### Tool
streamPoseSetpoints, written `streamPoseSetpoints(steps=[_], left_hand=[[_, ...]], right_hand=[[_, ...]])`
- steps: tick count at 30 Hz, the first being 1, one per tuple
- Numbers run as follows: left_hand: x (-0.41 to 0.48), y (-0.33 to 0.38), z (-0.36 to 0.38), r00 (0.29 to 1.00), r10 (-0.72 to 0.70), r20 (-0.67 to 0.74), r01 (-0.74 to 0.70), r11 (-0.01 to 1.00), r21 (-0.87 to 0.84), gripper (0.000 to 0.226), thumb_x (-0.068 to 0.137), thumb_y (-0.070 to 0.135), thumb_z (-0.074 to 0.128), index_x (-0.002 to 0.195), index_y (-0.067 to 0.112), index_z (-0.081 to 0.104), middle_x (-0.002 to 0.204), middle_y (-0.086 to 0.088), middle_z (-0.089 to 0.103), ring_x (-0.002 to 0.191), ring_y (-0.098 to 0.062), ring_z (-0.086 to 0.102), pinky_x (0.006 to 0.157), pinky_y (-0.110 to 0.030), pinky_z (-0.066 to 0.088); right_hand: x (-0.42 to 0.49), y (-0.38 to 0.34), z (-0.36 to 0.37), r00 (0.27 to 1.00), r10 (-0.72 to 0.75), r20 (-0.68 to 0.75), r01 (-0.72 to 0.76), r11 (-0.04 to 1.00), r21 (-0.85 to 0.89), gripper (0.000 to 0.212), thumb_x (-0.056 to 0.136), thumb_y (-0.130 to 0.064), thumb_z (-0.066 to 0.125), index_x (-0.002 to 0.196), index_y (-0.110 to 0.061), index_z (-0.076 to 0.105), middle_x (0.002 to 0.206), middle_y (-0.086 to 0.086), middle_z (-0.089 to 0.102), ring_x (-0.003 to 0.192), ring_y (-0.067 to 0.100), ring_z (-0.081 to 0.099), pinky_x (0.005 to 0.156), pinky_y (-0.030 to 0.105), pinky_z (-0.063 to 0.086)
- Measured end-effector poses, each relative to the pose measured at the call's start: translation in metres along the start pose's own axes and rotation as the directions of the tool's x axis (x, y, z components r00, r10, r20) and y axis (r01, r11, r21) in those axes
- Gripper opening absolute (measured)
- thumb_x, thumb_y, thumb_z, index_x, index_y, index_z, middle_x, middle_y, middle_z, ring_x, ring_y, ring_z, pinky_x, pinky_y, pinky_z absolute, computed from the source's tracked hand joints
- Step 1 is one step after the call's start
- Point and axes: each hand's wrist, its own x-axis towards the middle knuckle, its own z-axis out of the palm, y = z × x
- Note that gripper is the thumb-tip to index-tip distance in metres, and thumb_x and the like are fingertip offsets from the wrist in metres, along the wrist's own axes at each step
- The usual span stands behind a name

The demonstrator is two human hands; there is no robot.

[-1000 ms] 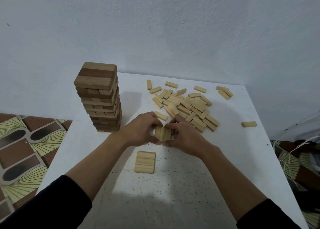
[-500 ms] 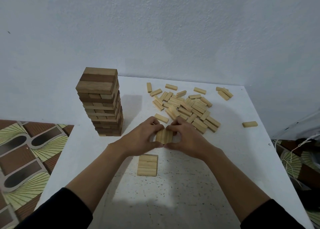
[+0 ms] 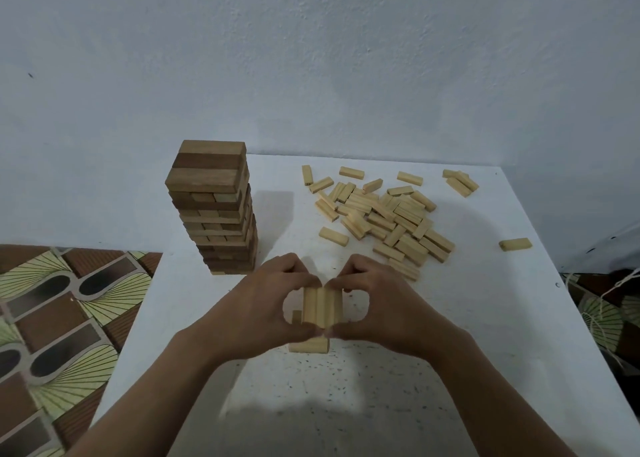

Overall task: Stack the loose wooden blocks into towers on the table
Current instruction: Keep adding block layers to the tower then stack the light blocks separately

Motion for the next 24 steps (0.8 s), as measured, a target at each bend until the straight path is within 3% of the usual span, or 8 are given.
streamPoseSetpoints(steps=[4, 8, 14, 24], left_hand=[[-0.014, -0.007, 0.005, 1.0, -0.022, 0.01, 0.022, 1.0, -0.023, 0.057, 0.067, 0.057, 0.084, 0.118, 0.039, 0.066, 0.108, 0.027, 0.054, 0.106, -0.004, 0.05, 0.08, -0.023, 0.049], [-0.02, -0.013, 0.013, 1.0, -0.031, -0.002, 0.031, 0.999, -0.031, 0.053, 0.064, 0.054, 0.087, 0.111, 0.044, 0.065, 0.107, 0.029, 0.055, 0.107, -0.001, 0.049, 0.08, -0.023, 0.05], [-0.022, -0.017, 0.019, 0.999, -0.035, 0.007, 0.036, 0.999, -0.024, 0.055, 0.062, 0.056, 0.086, 0.111, 0.044, 0.065, 0.106, 0.029, 0.055, 0.104, 0.0, 0.05, 0.082, -0.029, 0.053], [-0.021, -0.025, 0.023, 0.997, -0.065, 0.032, 0.066, 0.998, -0.024, 0.057, 0.062, 0.054, 0.087, 0.114, 0.043, 0.065, 0.105, 0.035, 0.052, 0.106, 0.001, 0.051, 0.088, -0.024, 0.05]], right_hand=[[-0.007, -0.003, 0.015, 1.0, 0.001, 0.024, -0.001, 1.0, 0.003, 0.064, 0.065, -0.063, 0.081, 0.12, -0.033, 0.069, 0.1, -0.021, 0.05, 0.095, -0.002, 0.045, 0.079, 0.027, 0.036], [-0.011, -0.005, 0.023, 0.999, 0.016, 0.045, -0.016, 1.0, -0.011, 0.057, 0.069, -0.059, 0.082, 0.119, -0.035, 0.067, 0.105, -0.02, 0.049, 0.103, -0.009, 0.037, 0.083, 0.022, 0.031], [-0.011, -0.002, 0.032, 0.997, 0.029, 0.071, -0.024, 0.997, -0.072, 0.061, 0.068, -0.063, 0.078, 0.121, -0.036, 0.064, 0.109, -0.023, 0.049, 0.099, -0.005, 0.04, 0.086, 0.028, 0.029], [-0.008, 0.0, 0.036, 0.996, 0.045, 0.078, -0.04, 0.997, -0.063, 0.061, 0.07, -0.06, 0.079, 0.124, -0.035, 0.063, 0.113, -0.022, 0.05, 0.102, -0.003, 0.039, 0.088, 0.028, 0.027]])
